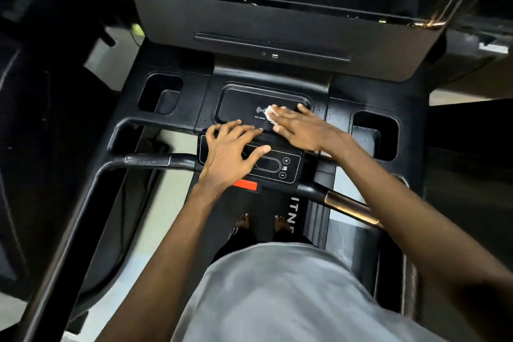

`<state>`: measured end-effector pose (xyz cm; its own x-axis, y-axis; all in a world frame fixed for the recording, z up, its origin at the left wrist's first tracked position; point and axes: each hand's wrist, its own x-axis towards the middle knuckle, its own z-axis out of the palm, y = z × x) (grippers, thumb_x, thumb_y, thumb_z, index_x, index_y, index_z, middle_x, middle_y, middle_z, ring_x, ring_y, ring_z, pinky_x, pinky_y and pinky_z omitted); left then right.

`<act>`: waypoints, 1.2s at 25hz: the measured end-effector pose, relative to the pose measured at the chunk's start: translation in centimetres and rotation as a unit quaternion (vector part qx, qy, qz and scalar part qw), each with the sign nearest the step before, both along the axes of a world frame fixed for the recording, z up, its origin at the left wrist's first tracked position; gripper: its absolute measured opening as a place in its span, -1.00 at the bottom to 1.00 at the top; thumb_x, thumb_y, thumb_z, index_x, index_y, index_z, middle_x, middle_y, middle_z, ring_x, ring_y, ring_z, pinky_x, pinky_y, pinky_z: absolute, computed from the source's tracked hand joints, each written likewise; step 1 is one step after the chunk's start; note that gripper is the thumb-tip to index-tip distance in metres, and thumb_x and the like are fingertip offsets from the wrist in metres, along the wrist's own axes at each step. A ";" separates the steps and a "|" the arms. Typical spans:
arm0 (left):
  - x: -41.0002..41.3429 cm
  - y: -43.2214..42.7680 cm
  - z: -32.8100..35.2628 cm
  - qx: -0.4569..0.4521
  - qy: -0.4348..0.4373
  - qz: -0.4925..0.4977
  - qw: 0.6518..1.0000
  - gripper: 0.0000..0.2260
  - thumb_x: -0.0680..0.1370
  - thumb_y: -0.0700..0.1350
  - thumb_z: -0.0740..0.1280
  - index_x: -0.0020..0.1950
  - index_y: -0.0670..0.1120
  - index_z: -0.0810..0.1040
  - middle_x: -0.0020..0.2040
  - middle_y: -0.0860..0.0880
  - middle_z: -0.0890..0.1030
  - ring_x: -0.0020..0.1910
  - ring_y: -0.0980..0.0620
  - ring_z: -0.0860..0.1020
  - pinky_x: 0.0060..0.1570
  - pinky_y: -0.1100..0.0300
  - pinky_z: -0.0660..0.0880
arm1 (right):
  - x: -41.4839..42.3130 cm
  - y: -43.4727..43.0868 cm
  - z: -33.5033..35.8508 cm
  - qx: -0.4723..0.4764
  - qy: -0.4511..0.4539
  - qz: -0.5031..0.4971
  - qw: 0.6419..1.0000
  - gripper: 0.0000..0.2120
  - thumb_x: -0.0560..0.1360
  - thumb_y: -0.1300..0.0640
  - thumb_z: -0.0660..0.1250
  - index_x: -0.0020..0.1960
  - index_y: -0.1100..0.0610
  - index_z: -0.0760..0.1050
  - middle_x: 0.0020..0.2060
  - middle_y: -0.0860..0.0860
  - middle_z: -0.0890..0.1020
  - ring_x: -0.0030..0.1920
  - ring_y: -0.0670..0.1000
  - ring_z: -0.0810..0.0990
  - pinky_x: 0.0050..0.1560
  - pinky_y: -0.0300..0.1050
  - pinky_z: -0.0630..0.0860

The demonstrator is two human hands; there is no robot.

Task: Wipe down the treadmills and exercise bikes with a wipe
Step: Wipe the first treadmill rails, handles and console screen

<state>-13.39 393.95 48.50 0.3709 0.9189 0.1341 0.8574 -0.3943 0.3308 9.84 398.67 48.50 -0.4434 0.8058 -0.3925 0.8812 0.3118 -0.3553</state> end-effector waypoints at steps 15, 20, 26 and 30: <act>0.4 -0.4 0.0 0.003 0.000 0.052 0.999 -0.37 0.53 0.44 0.10 0.07 -0.06 0.63 0.06 -0.02 0.60 0.19 -0.08 0.47 0.45 -0.03 0.02 | -7.0 8.1 -1.0 0.093 -0.009 0.135 0.986 -0.45 0.71 -0.07 -0.05 0.63 0.05 -0.10 0.61 -0.05 -0.07 0.60 -0.08 -0.09 0.53 0.09 -0.28; 0.9 -0.9 0.0 0.010 0.000 0.069 0.998 -0.40 0.56 0.41 0.09 0.18 -0.04 0.60 0.14 0.00 0.57 0.28 -0.04 0.43 0.48 0.00 -0.03 | -8.1 8.8 -0.8 0.098 -0.006 0.162 0.982 -0.45 0.71 -0.08 -0.08 0.63 0.05 -0.11 0.61 -0.04 -0.07 0.60 -0.05 -0.09 0.56 0.13 -0.26; 0.9 -1.1 0.0 -0.004 0.015 0.069 0.997 -0.39 0.59 0.39 0.02 0.26 -0.05 0.54 0.18 -0.03 0.54 0.30 -0.05 0.41 0.51 -0.08 -0.02 | -6.5 8.0 -1.7 0.132 -0.001 0.164 0.978 -0.47 0.70 -0.06 -0.07 0.63 0.03 -0.07 0.61 -0.05 0.00 0.60 -0.06 -0.05 0.54 0.16 -0.31; 1.1 -1.2 0.3 -0.021 0.016 0.054 0.998 -0.44 0.61 0.36 0.03 0.29 0.01 0.55 0.20 0.01 0.53 0.34 -0.03 0.37 0.51 -0.10 -0.04 | -4.2 5.3 -1.4 0.147 -0.003 0.065 0.987 -0.46 0.70 -0.03 -0.07 0.63 0.09 -0.05 0.61 -0.02 0.04 0.60 -0.04 -0.03 0.54 0.16 -0.28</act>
<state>-12.31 392.79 48.76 0.2730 0.9582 0.0849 0.9047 -0.2858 0.3159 5.61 404.01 47.12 -0.5494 0.8213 -0.1538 0.8285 0.5116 -0.2276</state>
